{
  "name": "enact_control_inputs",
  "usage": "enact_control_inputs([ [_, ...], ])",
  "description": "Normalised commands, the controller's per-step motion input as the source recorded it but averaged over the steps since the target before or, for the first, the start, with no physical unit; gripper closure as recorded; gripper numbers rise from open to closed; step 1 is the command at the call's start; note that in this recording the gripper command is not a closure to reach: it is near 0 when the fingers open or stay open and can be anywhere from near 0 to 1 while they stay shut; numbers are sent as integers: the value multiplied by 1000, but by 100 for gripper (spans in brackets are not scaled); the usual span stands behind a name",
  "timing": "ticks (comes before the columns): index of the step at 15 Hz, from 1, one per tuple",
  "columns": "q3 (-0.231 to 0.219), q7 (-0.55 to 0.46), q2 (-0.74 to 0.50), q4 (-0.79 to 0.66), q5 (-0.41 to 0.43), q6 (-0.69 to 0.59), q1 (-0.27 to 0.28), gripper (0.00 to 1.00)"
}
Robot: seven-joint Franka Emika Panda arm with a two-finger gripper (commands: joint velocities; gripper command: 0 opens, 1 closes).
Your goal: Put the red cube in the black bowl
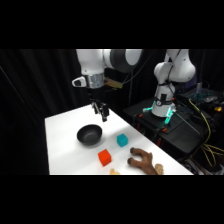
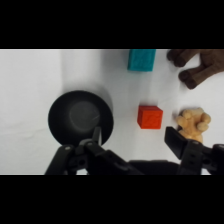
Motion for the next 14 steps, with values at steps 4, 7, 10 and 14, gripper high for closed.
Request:
enact_control_inputs([
  [4, 66, 179, 169, 170, 4, 142, 102, 0],
  [7, 41, 166, 171, 62, -26, 272, 90, 0],
  [10, 15, 142, 229, 66, -30, 348, 59, 0],
  [14, 1, 140, 233, 69, -26, 364, 65, 0],
])
